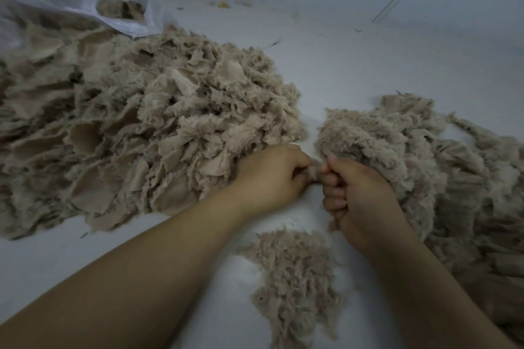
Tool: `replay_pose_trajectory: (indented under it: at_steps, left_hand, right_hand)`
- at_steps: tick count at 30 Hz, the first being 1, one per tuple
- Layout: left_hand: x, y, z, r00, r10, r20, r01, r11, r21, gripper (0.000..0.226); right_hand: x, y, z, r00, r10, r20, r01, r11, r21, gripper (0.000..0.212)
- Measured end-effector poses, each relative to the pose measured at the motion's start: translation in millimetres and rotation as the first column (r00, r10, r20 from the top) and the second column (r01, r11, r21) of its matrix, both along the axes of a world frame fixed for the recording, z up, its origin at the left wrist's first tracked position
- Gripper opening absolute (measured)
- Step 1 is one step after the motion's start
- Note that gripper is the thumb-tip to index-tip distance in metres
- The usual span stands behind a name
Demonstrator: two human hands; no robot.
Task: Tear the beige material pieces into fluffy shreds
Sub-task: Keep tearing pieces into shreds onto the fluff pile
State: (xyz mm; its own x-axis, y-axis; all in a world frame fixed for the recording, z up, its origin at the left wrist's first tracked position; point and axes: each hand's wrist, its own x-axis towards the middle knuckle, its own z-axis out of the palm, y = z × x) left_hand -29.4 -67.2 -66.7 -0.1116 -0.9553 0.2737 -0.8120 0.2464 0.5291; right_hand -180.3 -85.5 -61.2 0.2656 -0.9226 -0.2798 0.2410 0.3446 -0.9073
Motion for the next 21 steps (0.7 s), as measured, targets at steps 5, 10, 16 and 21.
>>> replay_pose_trajectory:
  at_steps: [5,10,16,21]
  left_hand:
    - [7,-1,3,0.796,0.098,-0.597,-0.022,0.991,0.133,0.021]
    - [4,6,7,0.514,0.14,-0.846,0.062,0.978,0.2,0.007]
    - [8,11,14,0.322,0.145,-0.936,-0.015,0.989,0.149,0.03]
    - [5,16,11,0.604,0.242,-0.759,0.056,0.938,0.343,0.021]
  right_hand:
    - [1,-4,2,0.992,-0.111,0.052,0.103,0.985,0.141,0.02]
    - [-1,-4,1,0.989,-0.142,0.039,0.134,0.978,0.163,0.027]
    - [-9,-10,-4,0.983,-0.168,-0.077,0.175,0.979,0.103,0.035]
    - [-8,5,-4,0.948,-0.018,-0.318,-0.036,0.986,-0.163,0.021]
